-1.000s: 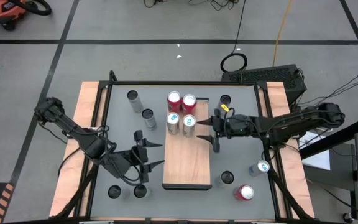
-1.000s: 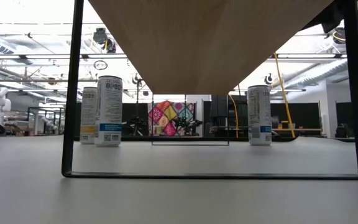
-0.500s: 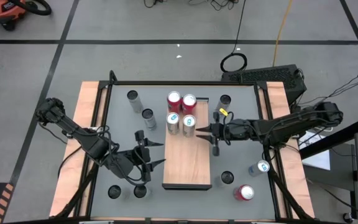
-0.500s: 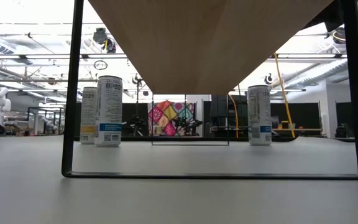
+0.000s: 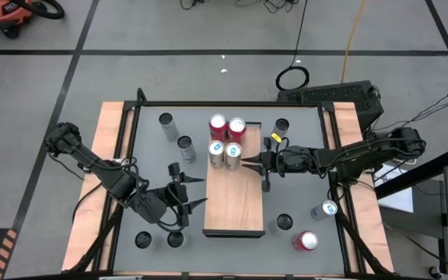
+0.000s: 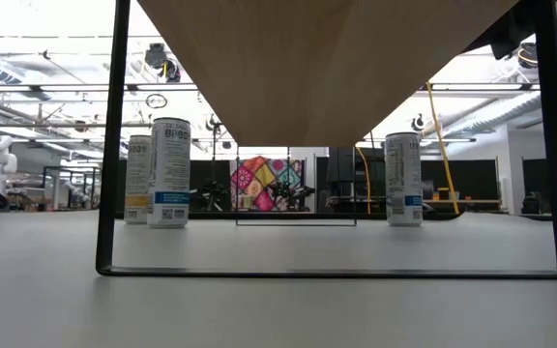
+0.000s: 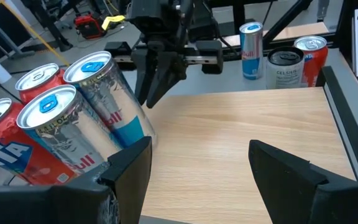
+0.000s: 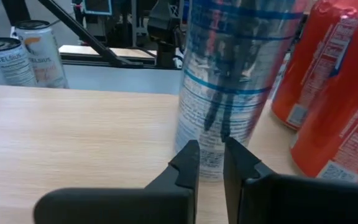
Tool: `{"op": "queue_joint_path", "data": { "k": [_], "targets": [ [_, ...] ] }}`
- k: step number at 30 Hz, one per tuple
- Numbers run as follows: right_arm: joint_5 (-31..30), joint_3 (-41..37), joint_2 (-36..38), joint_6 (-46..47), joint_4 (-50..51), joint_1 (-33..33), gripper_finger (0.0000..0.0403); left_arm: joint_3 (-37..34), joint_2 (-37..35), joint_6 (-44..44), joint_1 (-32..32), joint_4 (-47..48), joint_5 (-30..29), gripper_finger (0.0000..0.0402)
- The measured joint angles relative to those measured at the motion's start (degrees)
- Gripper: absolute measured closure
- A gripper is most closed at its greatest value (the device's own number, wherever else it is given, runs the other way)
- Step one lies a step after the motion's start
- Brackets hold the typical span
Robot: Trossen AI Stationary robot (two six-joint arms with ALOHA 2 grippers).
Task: Place canned beverage on shelf
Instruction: Put the left blue soda can on the shelf aligned with the other orange soda can, then put the orange soda can on the shelf
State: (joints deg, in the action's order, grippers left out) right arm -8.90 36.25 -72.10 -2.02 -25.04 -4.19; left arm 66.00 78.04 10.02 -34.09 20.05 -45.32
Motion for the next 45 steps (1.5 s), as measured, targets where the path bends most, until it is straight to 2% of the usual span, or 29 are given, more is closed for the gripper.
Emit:
{"op": "queue_joint_path", "data": {
  "k": [6, 13, 29, 37, 41, 45],
  "targets": [
    [4.76, 0.00, 0.01, 1.42, -0.86, -1.83, 0.0390, 0.00, -0.01, 0.00, 0.00, 0.04, -0.02, 0.0140],
    [4.47, 0.02, -2.17, 1.14, -6.87, -2.91, 0.0390, 0.00, -0.04, -0.49, 0.00, 0.03, -0.13, 0.0140],
    [4.30, 0.02, -2.93, -0.39, -7.34, 0.03, 0.0390, 0.00, -0.04, -0.24, 0.00, 0.04, -0.13, 0.0140],
    [4.55, 0.18, -1.90, 1.04, -6.61, -1.94, 0.0390, 0.00, -0.05, -0.04, 0.00, 0.20, -0.09, 0.0140],
    [4.23, 3.30, 0.66, 4.56, 1.15, -5.04, 0.0390, 0.02, -0.07, 0.16, 0.00, 0.55, -0.07, 0.0140],
    [0.33, 11.27, 2.05, 8.09, 18.16, -10.04, 0.0390, 0.02, -0.07, 0.20, 0.00, 0.66, -0.04, 0.0140]
  ]
}}
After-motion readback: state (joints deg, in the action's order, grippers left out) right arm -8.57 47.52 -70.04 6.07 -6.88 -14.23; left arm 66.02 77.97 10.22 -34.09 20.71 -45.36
